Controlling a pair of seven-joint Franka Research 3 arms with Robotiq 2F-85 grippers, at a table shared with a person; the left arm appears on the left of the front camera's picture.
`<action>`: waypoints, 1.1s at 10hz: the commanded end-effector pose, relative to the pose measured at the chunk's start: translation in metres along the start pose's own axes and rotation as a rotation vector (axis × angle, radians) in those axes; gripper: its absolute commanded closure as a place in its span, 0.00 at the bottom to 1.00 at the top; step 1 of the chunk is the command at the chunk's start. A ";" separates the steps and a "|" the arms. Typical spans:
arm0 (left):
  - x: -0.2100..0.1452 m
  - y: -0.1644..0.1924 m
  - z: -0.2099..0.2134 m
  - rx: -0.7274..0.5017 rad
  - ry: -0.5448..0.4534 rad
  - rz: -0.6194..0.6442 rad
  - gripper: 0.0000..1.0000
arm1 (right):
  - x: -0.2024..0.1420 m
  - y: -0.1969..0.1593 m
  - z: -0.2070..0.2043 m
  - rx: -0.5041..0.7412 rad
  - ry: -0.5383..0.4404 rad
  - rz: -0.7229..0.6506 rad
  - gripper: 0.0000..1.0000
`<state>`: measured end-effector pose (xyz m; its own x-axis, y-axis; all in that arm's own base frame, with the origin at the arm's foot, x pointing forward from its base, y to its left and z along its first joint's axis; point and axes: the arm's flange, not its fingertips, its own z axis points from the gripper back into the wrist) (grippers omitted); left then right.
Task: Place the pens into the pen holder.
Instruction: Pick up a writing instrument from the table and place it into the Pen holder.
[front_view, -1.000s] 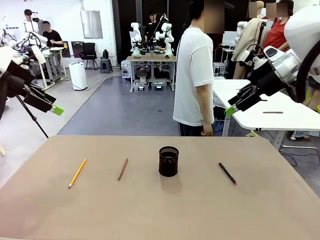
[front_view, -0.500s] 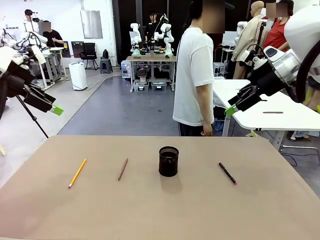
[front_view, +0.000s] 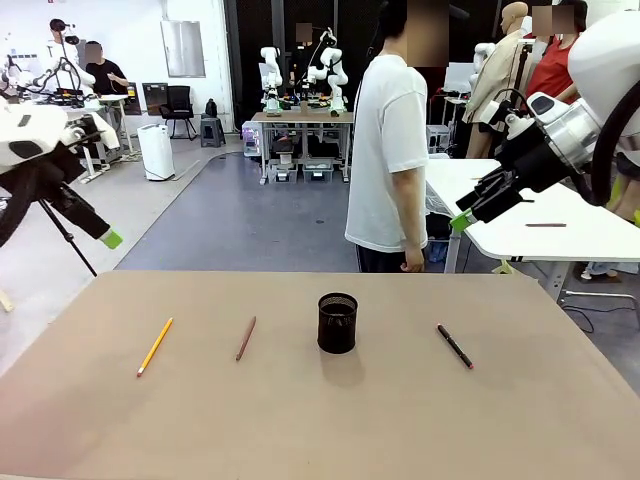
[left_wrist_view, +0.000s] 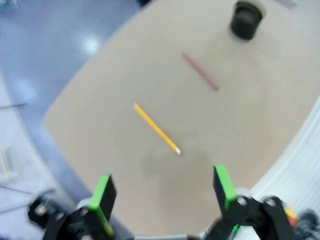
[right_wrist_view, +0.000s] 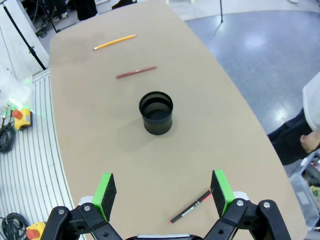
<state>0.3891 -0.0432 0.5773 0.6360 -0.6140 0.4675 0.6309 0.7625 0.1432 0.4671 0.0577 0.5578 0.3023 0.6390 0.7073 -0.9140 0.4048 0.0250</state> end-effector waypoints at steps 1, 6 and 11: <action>0.028 -0.014 -0.013 0.042 0.186 0.234 0.00 | 0.000 0.000 0.000 0.003 -0.001 -0.003 0.00; 0.046 -0.014 -0.108 0.084 0.339 0.417 0.00 | 0.000 0.000 0.000 0.003 -0.001 -0.003 0.00; 0.037 -0.017 -0.103 0.060 0.329 0.391 0.00 | 0.000 0.000 0.000 0.003 -0.001 -0.003 0.00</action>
<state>0.4513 -0.1042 0.5011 0.9349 -0.2930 0.2001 0.2865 0.9561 0.0616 0.4671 0.0577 0.5574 0.3030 0.6395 0.7066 -0.9139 0.4053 0.0252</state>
